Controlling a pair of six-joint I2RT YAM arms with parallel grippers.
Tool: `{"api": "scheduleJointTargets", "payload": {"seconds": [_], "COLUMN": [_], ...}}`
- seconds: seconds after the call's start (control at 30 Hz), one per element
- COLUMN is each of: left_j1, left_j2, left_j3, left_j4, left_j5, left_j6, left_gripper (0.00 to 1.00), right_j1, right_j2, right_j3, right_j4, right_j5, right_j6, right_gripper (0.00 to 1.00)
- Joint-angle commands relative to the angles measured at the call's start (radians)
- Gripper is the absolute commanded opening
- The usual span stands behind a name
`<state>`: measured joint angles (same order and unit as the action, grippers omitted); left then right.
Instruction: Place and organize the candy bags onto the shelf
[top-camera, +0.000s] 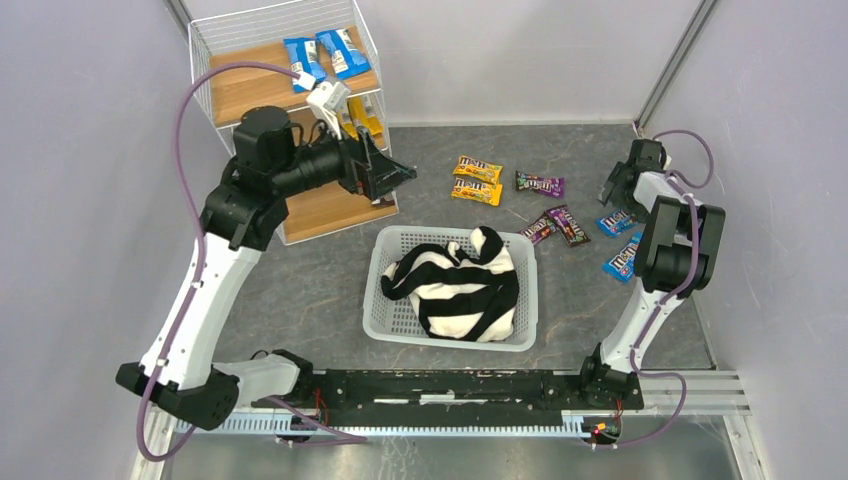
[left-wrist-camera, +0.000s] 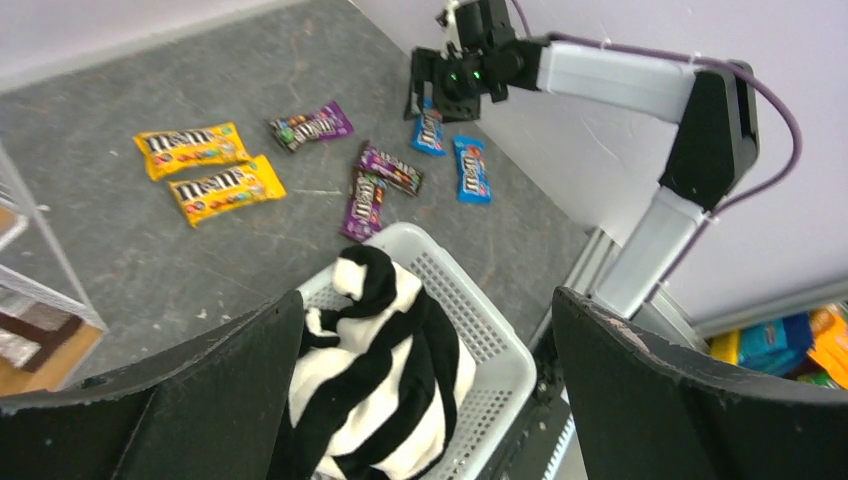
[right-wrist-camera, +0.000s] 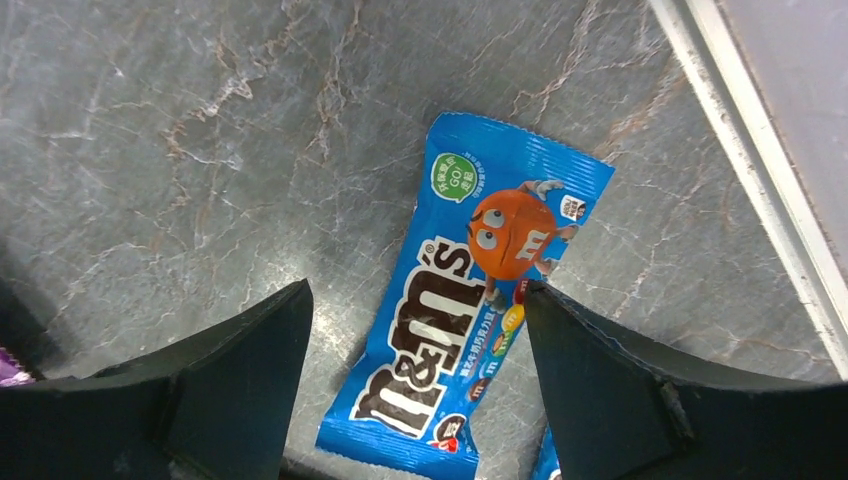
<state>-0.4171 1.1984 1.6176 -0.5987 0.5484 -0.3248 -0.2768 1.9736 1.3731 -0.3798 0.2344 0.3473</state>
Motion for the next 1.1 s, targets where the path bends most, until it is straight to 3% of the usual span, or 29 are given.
{"api": "scheduleJointTargets", "payload": {"seconds": [0.0,0.2,0.37,0.83,1.07], "left_j1": [-0.027,-0.111,-0.163,-0.180,-0.185], "left_j2": [0.007,0.014,0.026,0.055,0.074], "left_j3": [-0.064,-0.109,-0.123,-0.174,-0.210], "left_j4": [0.105,0.152,0.154,0.211,0.271], "left_j5": [0.095,0.058,-0.002,-0.031,-0.021], "left_j6": [-0.056,-0.100,-0.118,-0.196,-0.254], "left_gripper": [1.00,0.99,0.98,0.98,0.98], "right_j1": [-0.006,-0.013,-0.013,-0.009,0.007], "right_j2": [0.032,0.050,0.002,-0.194,-0.290], "right_j3": [0.013,-0.023,-0.106,-0.294,-0.357], "right_j4": [0.020,0.044,0.103,0.229,0.270], "right_j5": [-0.007,-0.022,-0.083,-0.261,-0.342], "right_j6": [0.006,0.020,0.031,0.044,0.073], "right_gripper": [0.84,0.80,0.70,0.38,0.31]}}
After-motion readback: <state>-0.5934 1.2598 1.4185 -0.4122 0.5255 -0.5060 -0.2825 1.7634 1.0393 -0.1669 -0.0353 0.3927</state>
